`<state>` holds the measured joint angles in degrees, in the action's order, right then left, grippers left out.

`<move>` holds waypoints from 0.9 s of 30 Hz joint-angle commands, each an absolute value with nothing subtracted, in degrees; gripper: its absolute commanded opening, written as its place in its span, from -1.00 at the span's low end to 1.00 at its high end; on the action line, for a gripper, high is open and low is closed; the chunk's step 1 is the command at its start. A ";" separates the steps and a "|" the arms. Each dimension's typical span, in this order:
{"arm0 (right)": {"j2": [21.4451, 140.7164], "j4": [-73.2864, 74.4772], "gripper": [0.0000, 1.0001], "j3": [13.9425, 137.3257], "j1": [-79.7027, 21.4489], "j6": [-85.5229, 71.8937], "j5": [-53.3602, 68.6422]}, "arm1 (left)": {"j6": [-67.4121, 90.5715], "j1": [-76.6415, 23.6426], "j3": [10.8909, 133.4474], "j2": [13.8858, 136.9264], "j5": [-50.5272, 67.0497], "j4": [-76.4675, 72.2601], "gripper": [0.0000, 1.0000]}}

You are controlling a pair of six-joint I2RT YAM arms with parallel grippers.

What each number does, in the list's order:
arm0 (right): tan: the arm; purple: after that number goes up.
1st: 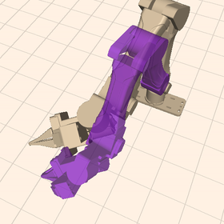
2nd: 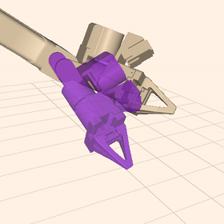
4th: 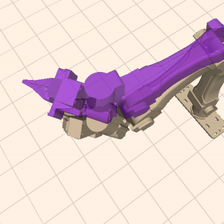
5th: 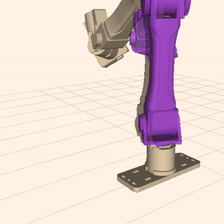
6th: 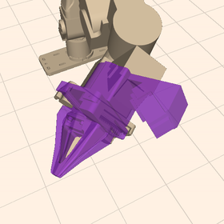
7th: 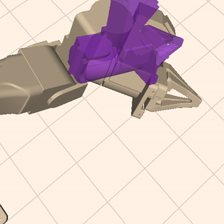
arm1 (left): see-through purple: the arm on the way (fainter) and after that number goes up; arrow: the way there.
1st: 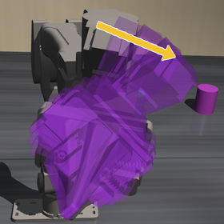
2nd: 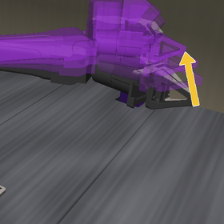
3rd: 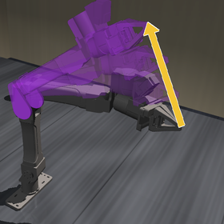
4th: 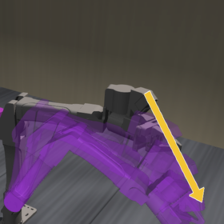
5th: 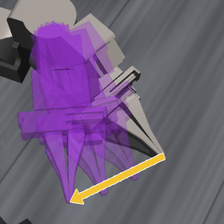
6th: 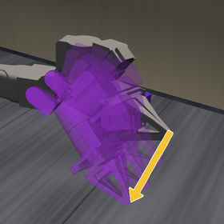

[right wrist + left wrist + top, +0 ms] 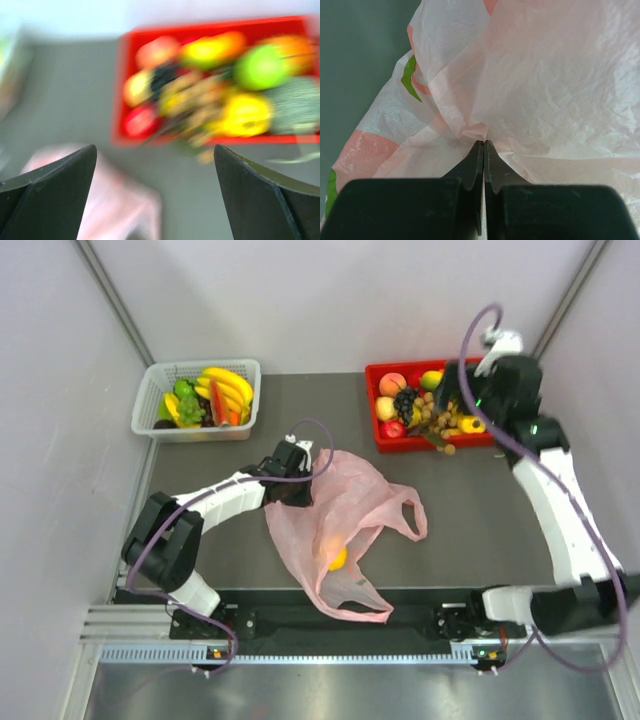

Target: Untie the knot of the plastic bag and take out the fruit

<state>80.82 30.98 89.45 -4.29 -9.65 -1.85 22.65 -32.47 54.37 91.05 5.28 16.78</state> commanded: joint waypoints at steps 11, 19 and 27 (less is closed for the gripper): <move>46.59 35.86 0.99 51.95 -44.60 -13.43 5.90 | 23.82 -32.08 53.70 96.67 2.81 11.61 -1.00; 55.97 31.49 0.99 47.64 -70.03 -18.28 -10.54 | 24.70 -32.08 54.23 97.73 3.25 11.51 -1.00; 70.21 19.52 0.99 47.90 -74.36 -16.44 -15.29 | 25.05 -32.08 53.44 96.68 3.60 11.78 -1.00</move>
